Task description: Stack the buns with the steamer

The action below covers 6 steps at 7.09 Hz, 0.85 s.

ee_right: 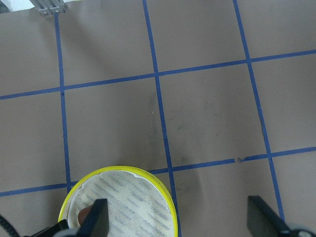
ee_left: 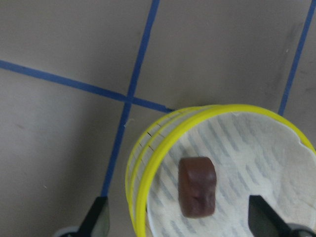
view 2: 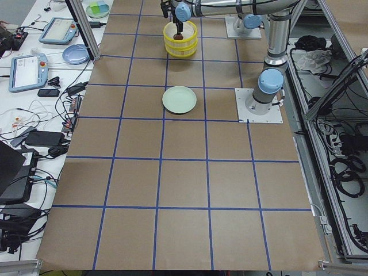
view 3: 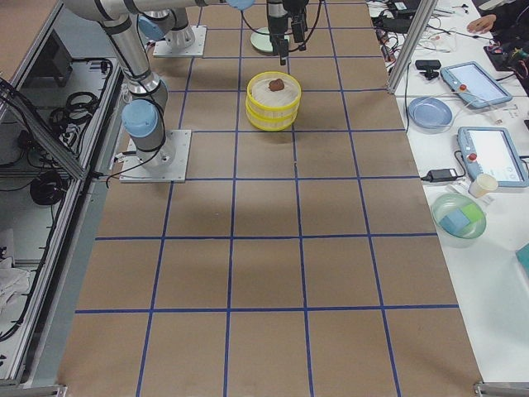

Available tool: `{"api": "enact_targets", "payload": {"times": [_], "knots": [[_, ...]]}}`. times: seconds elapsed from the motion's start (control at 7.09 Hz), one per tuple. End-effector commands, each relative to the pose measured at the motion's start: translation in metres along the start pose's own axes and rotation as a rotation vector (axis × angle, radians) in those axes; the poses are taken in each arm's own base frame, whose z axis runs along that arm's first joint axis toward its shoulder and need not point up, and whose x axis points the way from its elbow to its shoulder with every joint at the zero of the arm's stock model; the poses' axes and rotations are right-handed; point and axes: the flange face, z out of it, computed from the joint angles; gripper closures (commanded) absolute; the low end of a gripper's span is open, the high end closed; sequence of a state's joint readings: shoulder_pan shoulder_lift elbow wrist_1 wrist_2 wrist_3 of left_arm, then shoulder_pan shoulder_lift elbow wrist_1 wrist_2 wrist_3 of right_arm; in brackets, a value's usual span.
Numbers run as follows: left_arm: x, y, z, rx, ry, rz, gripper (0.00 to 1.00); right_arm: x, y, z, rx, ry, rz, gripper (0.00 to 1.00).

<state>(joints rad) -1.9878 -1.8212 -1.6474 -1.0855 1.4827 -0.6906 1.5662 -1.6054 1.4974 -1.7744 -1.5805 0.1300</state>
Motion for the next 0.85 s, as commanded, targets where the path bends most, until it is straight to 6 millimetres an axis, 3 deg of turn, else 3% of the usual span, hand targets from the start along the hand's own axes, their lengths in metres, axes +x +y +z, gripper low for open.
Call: {"api": "enact_targets", "payload": {"times": [0.0,0.14,0.28,0.42,0.71], "knots": [[-0.06,-0.036,-0.056,0.063,-0.116,0.175,0.0,0.0,0.001,0.002,-0.003,0.0,-0.001,0.0],[-0.091,-0.06,-0.098,0.121,-0.117,0.23,0.0,0.0,0.001,0.004,-0.004,0.003,-0.003,0.0],[-0.124,-0.073,-0.125,0.09,-0.138,0.238,0.0,0.0,0.001,0.004,-0.006,0.002,-0.003,0.0],[-0.159,-0.089,-0.139,0.048,-0.162,0.201,0.0,0.001,0.002,0.005,-0.012,0.007,-0.004,0.0],[-0.167,-0.071,-0.162,-0.009,-0.151,0.186,0.0,0.001,0.003,0.006,-0.019,0.013,-0.005,0.0]]}}
